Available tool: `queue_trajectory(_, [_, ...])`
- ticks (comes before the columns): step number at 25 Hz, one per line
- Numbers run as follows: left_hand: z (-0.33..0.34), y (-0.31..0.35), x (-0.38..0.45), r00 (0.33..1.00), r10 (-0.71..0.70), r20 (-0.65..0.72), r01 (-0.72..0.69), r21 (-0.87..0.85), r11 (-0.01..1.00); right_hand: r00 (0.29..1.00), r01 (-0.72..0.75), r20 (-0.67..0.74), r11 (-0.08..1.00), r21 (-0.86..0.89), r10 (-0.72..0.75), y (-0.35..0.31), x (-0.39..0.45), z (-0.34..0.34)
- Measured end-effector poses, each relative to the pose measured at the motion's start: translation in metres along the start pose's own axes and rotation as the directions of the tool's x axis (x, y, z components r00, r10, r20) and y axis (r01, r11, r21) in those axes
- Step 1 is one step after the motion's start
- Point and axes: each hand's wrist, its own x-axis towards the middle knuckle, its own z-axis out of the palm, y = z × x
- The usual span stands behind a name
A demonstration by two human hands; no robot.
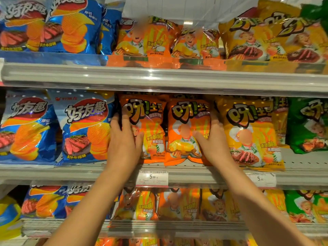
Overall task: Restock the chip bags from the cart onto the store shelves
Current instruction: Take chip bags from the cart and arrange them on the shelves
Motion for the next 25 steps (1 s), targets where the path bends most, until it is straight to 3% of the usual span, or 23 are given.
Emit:
queue_trajectory(2, [0.004, 0.006, -0.025, 0.973, 0.217, -0.079, -0.206, 0.125, 0.971, 0.975, 0.166, -0.127, 0.976, -0.143, -0.185, -0.005, -0.015, 0.004])
queue_trajectory(5, [0.015, 0.01, -0.048, 0.928, 0.372, 0.022, -0.368, 0.214, 0.905, 0.941, 0.253, -0.13, 0.904, -0.345, -0.313, -0.008, -0.032, 0.014])
queue_trajectory(8, [0.018, 0.003, -0.051, 0.942, 0.297, 0.157, -0.325, 0.201, 0.924, 0.954, 0.254, -0.007, 0.822, -0.51, -0.299, -0.006, -0.037, 0.027])
queue_trajectory(12, [0.019, -0.003, -0.044, 0.929, 0.192, 0.317, -0.266, 0.211, 0.941, 0.97, 0.243, 0.133, 0.822, -0.516, -0.203, -0.002, -0.027, 0.028])
queue_trajectory(17, [0.01, 0.0, -0.043, 0.911, 0.191, 0.364, -0.248, 0.116, 0.962, 0.975, 0.223, 0.132, 0.801, -0.556, -0.18, -0.012, -0.036, 0.02])
queue_trajectory(19, [0.006, 0.0, -0.046, 0.917, 0.201, 0.345, -0.24, 0.074, 0.968, 0.968, 0.236, 0.054, 0.828, -0.509, -0.243, -0.011, -0.056, 0.016])
queue_trajectory(22, [0.006, 0.011, -0.067, 0.925, 0.335, 0.18, -0.336, -0.026, 0.942, 0.944, 0.267, -0.043, 0.833, -0.485, -0.328, 0.005, -0.088, -0.002])
queue_trajectory(25, [0.018, 0.041, -0.093, 0.892, 0.446, 0.068, -0.433, -0.151, 0.889, 0.948, 0.164, -0.159, 0.851, -0.499, -0.275, 0.034, -0.098, -0.039])
